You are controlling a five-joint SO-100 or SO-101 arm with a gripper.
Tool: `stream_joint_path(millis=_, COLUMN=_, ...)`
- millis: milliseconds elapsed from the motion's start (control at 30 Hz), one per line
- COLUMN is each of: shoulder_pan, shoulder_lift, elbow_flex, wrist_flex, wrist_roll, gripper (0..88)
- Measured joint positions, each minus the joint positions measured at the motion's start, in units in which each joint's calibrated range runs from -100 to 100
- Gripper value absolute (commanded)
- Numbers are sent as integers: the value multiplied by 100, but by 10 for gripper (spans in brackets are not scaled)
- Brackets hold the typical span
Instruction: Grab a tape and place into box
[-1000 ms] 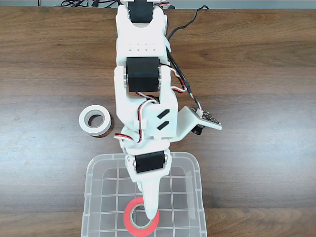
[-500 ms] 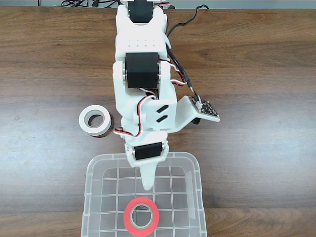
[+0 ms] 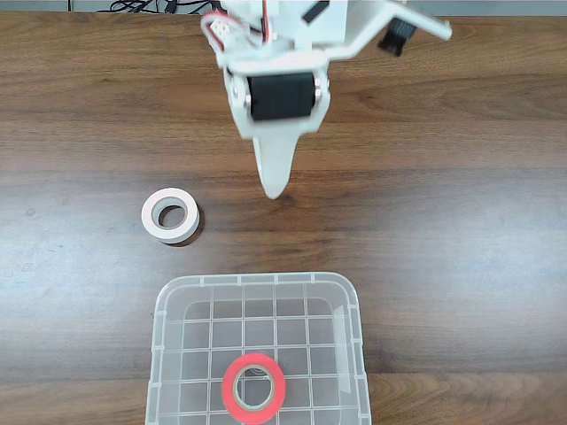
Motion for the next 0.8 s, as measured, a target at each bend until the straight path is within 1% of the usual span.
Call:
stream_joint_path(millis=100, shoulder_pan=-135, shoulder_lift=-971, elbow_flex=794, wrist_flex=0, wrist_roll=0, gripper=21)
stream_joint_path(millis=200, shoulder_pan=-165, shoulder_lift=-2051, elbow_flex=1977, wrist_flex=0, wrist_roll=0, gripper=20)
stream_joint_path(millis=467, shoulder_pan=-165, shoulder_lift=-5006, elbow_flex=6011, wrist_flex=-68, wrist_roll=0, gripper=20)
stream_joint_path(millis=633, shoulder_pan=-165, shoulder_lift=-6362, elbow_flex=8484, wrist_flex=-1068, wrist_roll=5, gripper=20)
stream_joint_path(millis=800, shoulder_pan=-165, shoulder_lift=-7267, elbow_flex=10975, wrist_flex=-2229, wrist_roll=5, gripper=19)
